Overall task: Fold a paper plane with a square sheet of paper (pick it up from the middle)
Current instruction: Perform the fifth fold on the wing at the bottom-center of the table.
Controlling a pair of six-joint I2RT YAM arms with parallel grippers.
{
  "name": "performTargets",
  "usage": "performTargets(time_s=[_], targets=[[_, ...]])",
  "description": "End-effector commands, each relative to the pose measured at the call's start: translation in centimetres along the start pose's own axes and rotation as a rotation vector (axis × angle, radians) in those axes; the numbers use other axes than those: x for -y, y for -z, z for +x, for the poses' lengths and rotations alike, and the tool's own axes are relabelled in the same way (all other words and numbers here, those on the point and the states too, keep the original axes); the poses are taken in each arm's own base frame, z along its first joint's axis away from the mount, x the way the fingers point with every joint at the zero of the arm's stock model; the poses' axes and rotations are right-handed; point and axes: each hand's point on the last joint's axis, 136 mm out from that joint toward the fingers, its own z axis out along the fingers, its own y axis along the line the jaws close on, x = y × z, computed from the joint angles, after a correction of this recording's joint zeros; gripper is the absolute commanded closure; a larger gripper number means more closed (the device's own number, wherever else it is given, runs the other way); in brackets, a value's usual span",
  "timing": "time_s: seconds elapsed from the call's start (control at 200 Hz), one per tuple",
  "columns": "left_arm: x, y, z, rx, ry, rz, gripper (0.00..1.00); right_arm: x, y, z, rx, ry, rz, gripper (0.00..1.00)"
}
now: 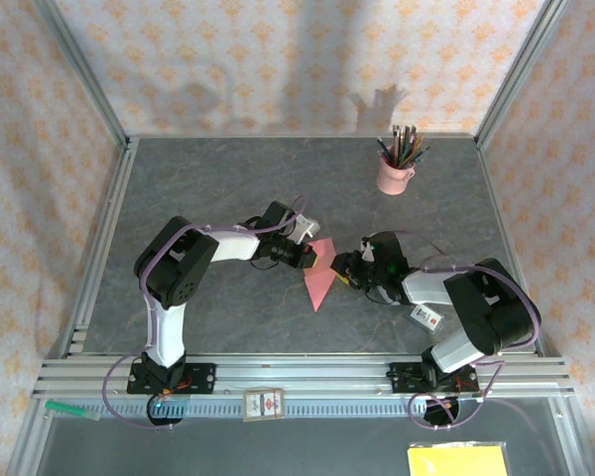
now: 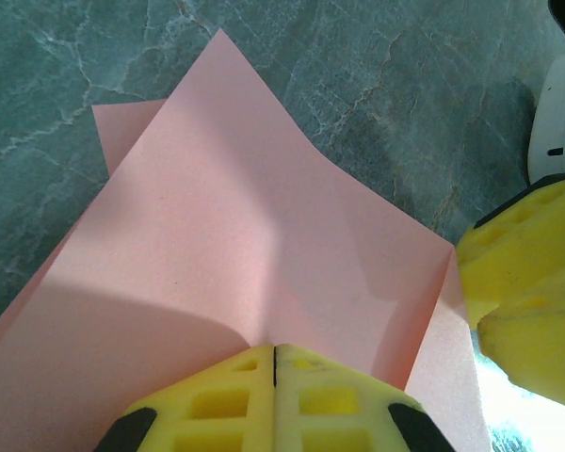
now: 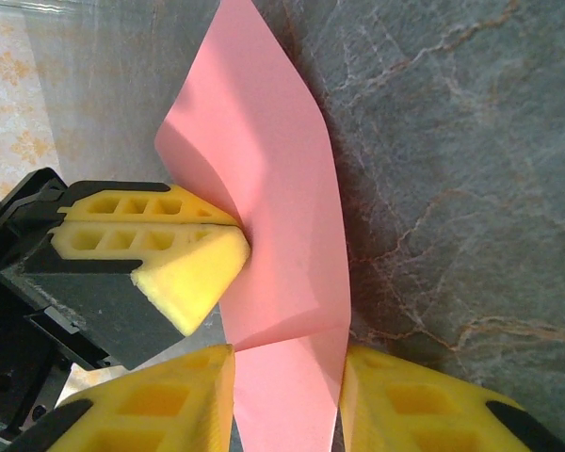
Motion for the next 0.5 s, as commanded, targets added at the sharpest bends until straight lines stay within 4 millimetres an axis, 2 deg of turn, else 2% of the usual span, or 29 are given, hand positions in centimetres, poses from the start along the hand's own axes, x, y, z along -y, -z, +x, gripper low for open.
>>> performTargets(time_s=[0.0, 0.245, 0.495], targets=[[-2.0, -1.1, 4.2, -0.129, 0.072, -0.059, 0.96, -0.6, 0.0, 0.0, 0.001, 0.024, -0.025, 0.67], [-2.1, -1.1, 4.2, -0.13, 0.075, -0.063, 0.95, -0.8, 0.2, 0.9, -0.008, 0.033, -0.059, 0.73], [-2.1, -1.1, 4.3, -0.132, 0.075, -0.063, 0.96, -0.5, -0.6, 2.0, -0.036, 0.049, -0.046, 0.77]])
